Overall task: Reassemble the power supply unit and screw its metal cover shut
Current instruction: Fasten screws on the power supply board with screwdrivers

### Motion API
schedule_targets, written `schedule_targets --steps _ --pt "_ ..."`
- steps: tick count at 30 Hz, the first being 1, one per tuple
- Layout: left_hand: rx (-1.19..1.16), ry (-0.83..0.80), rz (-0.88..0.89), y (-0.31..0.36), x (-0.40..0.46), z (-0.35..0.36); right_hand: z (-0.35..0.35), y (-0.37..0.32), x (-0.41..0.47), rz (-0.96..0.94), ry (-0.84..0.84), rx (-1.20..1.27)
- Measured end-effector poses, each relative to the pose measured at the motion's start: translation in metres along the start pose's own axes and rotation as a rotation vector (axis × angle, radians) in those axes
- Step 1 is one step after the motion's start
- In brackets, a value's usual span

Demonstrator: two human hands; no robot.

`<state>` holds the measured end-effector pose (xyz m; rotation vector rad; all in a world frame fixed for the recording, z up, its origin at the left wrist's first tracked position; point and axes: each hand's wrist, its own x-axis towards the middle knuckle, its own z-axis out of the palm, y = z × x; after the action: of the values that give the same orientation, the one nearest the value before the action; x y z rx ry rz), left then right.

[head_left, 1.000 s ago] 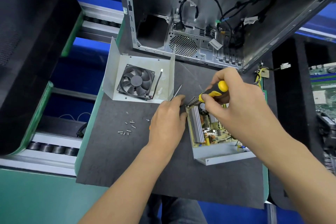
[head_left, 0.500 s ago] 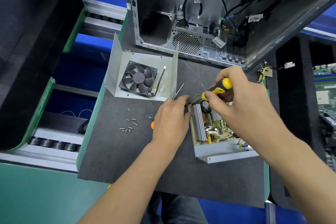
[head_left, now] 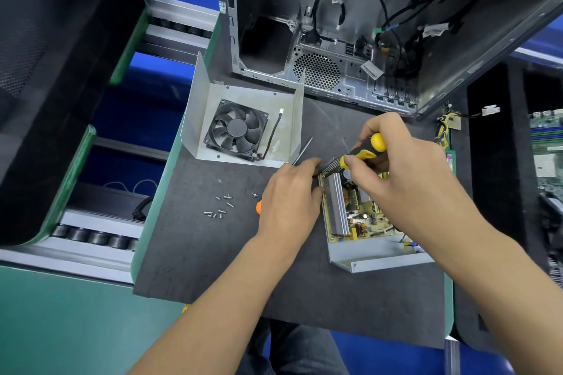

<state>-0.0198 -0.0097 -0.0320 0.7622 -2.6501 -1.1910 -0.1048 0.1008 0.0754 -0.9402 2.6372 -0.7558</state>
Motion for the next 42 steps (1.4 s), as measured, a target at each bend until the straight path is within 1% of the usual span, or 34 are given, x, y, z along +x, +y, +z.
schedule_targets --steps 12,20,24,30,37,42 --pt "-0.017 0.003 0.013 0.002 -0.001 -0.002 0.000 0.001 0.000 -0.009 0.014 0.000" --pt "-0.010 0.084 0.060 0.004 -0.001 -0.001 0.000 0.001 0.000 -0.026 0.020 -0.012" --pt "0.038 0.080 0.041 0.004 0.003 0.002 0.000 0.001 0.000 -0.022 0.025 -0.023" --pt "0.152 0.147 0.022 0.010 0.007 0.001 0.000 -0.001 -0.002 -0.052 0.024 -0.048" --pt "0.171 0.215 0.023 0.010 0.008 0.004 -0.002 -0.003 0.000 -0.082 0.023 -0.123" --pt "0.161 0.210 0.012 0.008 0.008 0.006 -0.003 -0.007 0.004 -0.122 0.032 -0.176"
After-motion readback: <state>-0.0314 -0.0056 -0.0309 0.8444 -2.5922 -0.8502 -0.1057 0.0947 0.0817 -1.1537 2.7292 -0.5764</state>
